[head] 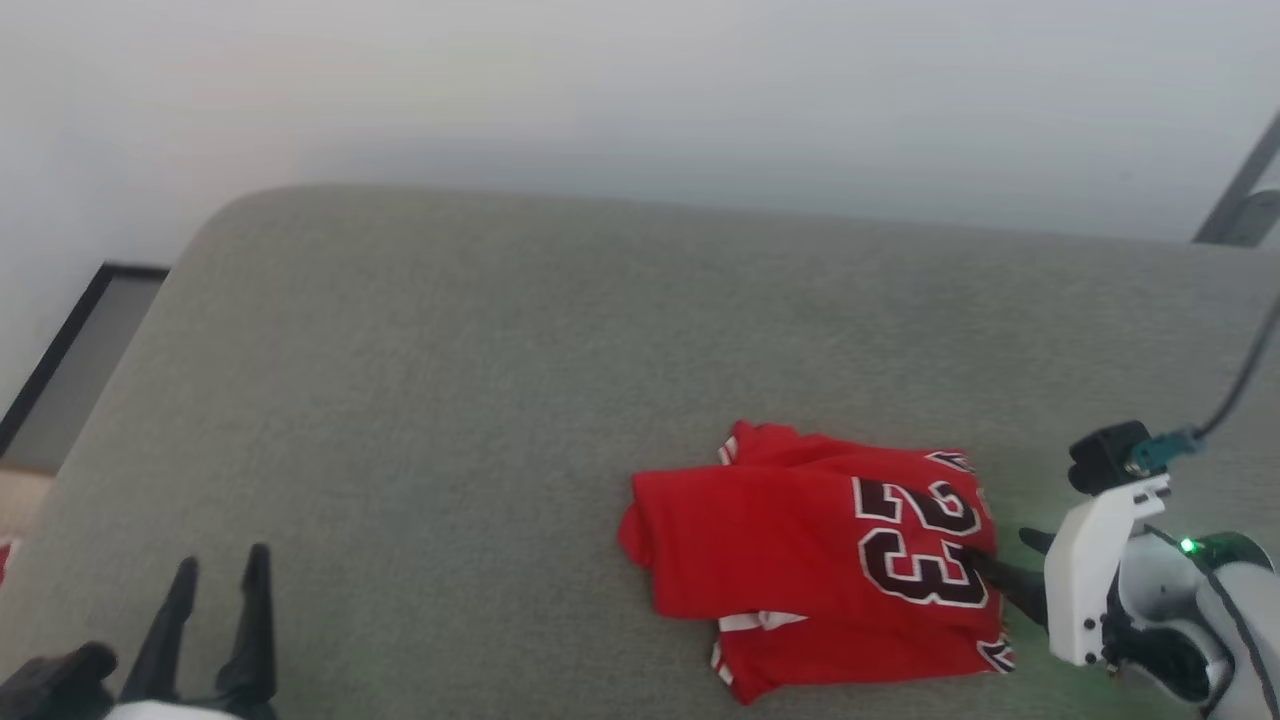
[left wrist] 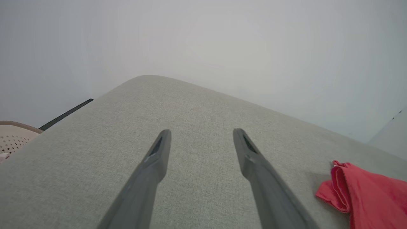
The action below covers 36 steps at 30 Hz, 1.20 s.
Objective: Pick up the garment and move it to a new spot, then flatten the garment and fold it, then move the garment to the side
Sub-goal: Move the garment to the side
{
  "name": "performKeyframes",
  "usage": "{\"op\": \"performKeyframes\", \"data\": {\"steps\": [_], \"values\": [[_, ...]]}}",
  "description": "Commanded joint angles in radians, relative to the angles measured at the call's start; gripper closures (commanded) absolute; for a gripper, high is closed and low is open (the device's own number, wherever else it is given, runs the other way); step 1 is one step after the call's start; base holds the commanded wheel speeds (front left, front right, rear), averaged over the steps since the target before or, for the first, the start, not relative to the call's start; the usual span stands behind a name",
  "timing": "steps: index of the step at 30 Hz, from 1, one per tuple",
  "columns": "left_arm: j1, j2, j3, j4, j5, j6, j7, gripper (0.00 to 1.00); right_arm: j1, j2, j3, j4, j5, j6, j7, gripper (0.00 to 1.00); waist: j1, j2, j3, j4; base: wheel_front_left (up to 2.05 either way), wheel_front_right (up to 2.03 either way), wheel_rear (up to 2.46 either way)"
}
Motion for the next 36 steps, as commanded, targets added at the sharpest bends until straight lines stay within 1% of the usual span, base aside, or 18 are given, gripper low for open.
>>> {"op": "performKeyframes", "data": {"steps": [1,5,9,10,11,12,15,20,27,29,32,36], "values": [[-0.02,-0.004,-0.004,0.001,0.011,-0.003,-0.005,0.0,-0.012,0.0,0.003,0.004,0.005,0.0,0.012,0.0,0.0,0.0,0.027,0.025,0.0,0.0,0.0],[-0.054,-0.016,-0.032,0.004,0.016,-0.003,-0.005,0.0,-0.054,-0.007,0.011,0.044,0.065,0.0,0.149,0.0,0.0,0.0,0.072,0.06,0.0,0.0,0.0],[-0.089,-0.029,-0.062,0.009,0.017,-0.003,-0.005,0.0,-0.077,0.01,0.031,0.102,0.105,-0.001,0.293,0.0,0.0,0.0,0.109,0.087,0.0,0.0,0.0],[-0.097,-0.032,-0.067,0.011,0.019,-0.003,-0.005,0.0,-0.081,0.019,0.038,0.11,0.111,-0.001,0.32,0.06,0.0,0.0,0.116,0.092,0.0,0.0,0.0],[-0.104,-0.035,-0.073,0.012,0.019,-0.003,-0.005,0.0,-0.087,0.025,0.046,0.108,0.115,-0.001,0.341,0.51,0.0,0.0,0.124,0.097,0.0,0.0,0.0],[-0.113,-0.039,-0.08,0.014,0.019,-0.003,-0.005,0.0,-0.09,0.029,0.051,0.105,0.119,-0.001,0.356,1.0,0.0,0.0,0.131,0.1,0.0,0.0,0.0],[-0.13,-0.045,-0.09,0.016,0.017,-0.003,-0.005,0.0,-0.098,0.03,0.047,0.098,0.126,0.0,0.379,1.0,0.0,0.0,0.147,0.104,0.0,0.0,0.0],[-0.152,-0.049,-0.099,0.012,0.022,-0.003,-0.005,0.0,-0.126,0.014,-0.001,0.082,0.134,-0.002,0.358,1.0,0.0,0.0,0.164,0.092,0.0,0.0,0.0],[-0.186,-0.049,-0.111,-0.015,0.029,-0.003,-0.005,0.0,-0.165,-0.075,-0.074,0.05,0.105,-0.005,0.328,1.0,0.0,0.0,0.185,0.051,0.0,0.0,0.0],[-0.199,-0.05,-0.118,-0.025,0.021,-0.003,-0.005,0.0,-0.177,-0.092,-0.09,0.035,0.101,-0.002,0.32,1.0,0.0,0.0,0.193,0.035,0.0,0.0,0.0],[-0.214,-0.041,-0.125,-0.026,0.027,-0.003,-0.005,0.0,-0.2,-0.123,-0.115,0.005,0.101,-0.001,0.31,1.0,0.0,0.0,0.208,0.006,0.0,0.0,0.0],[-0.245,-0.038,-0.138,-0.026,0.036,-0.003,-0.005,0.0,-0.226,-0.171,-0.147,0.001,0.09,-0.001,0.296,1.0,0.0,0.0,0.229,-0.038,0.0,0.0,0.0]]}}
